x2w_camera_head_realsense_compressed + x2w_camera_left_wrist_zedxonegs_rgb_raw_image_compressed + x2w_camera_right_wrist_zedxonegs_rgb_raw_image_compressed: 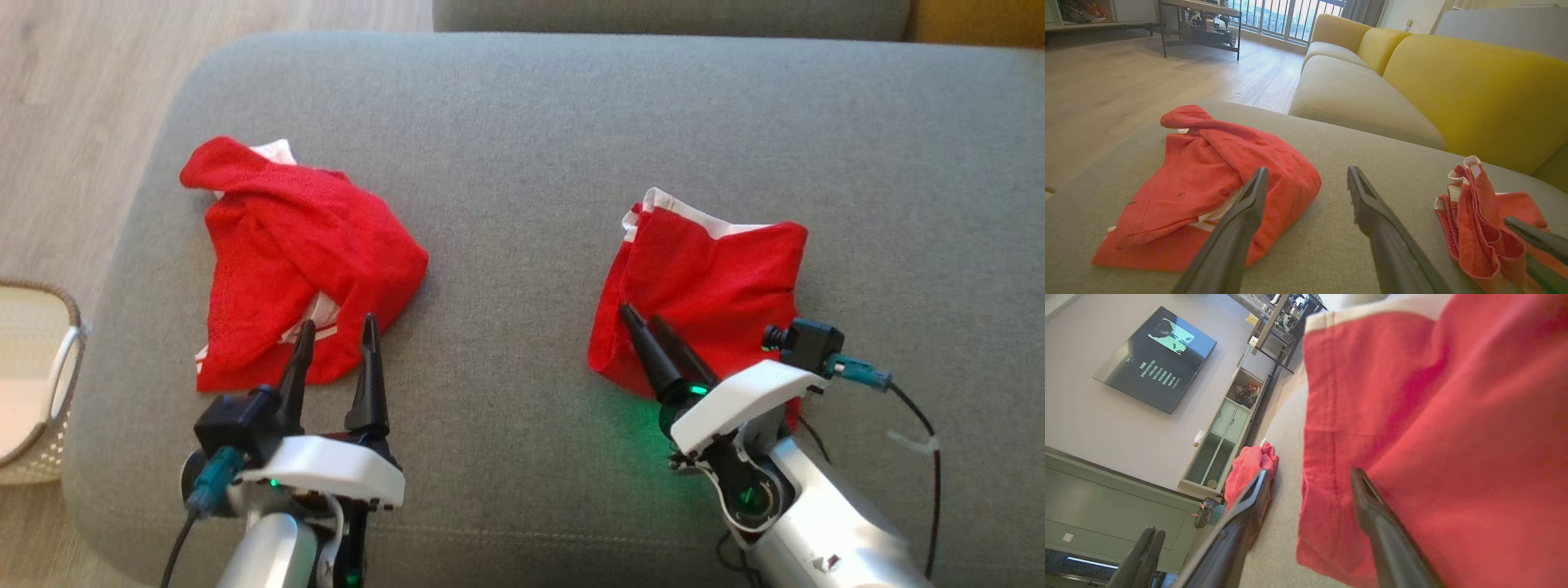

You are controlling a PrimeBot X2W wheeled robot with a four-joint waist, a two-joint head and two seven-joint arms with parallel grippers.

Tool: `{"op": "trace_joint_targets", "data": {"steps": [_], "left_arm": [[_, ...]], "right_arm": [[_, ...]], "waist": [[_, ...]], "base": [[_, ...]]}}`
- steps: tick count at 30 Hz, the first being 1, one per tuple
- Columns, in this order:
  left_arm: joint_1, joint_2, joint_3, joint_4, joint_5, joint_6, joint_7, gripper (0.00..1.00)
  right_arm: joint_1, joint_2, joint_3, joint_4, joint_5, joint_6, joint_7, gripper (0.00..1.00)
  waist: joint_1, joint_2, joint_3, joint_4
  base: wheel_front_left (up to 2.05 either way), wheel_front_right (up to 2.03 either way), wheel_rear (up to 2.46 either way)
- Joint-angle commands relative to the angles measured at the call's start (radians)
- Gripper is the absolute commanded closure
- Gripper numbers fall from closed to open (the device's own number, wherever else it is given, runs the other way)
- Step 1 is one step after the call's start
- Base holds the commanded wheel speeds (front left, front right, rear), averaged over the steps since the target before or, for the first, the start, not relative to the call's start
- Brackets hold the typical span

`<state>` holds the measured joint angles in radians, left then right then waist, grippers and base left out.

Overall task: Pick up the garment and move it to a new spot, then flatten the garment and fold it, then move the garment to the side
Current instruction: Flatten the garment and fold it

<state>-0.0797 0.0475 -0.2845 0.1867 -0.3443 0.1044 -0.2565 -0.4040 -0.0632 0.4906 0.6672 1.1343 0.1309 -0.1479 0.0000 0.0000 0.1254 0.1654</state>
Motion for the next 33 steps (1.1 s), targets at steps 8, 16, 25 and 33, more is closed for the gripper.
{"op": "trace_joint_targets", "data": {"steps": [8,16,25,33], "left_arm": [[0.012,0.003,0.062,-0.051,0.015,-0.009,-0.005,0.0],[0.034,0.003,0.098,-0.082,0.022,-0.014,-0.005,0.0],[0.04,0.003,0.113,-0.116,0.015,-0.013,-0.005,0.0],[0.052,0.003,0.111,-0.121,0.043,-0.018,-0.005,0.0]], "right_arm": [[-0.019,-0.063,-0.015,-0.102,-0.088,0.0,-0.071,0.0],[0.027,-0.151,-0.142,-0.193,-0.338,0.0,-0.11,0.0],[0.198,-0.137,-0.411,-0.42,-0.785,0.0,-0.114,0.0],[0.308,-0.037,-0.517,-0.563,-0.967,0.0,-0.114,0.0]], "waist": [[0.0,0.0,-0.068,-0.042],[0.0,0.0,-0.101,-0.094],[0.0,0.0,-0.102,-0.127],[0.0,0.0,-0.099,-0.145]], "base": [[0.0,0.0,0.0],[0.0,0.0,0.0],[0.0,0.0,0.0],[0.0,0.0,0.0]]}}
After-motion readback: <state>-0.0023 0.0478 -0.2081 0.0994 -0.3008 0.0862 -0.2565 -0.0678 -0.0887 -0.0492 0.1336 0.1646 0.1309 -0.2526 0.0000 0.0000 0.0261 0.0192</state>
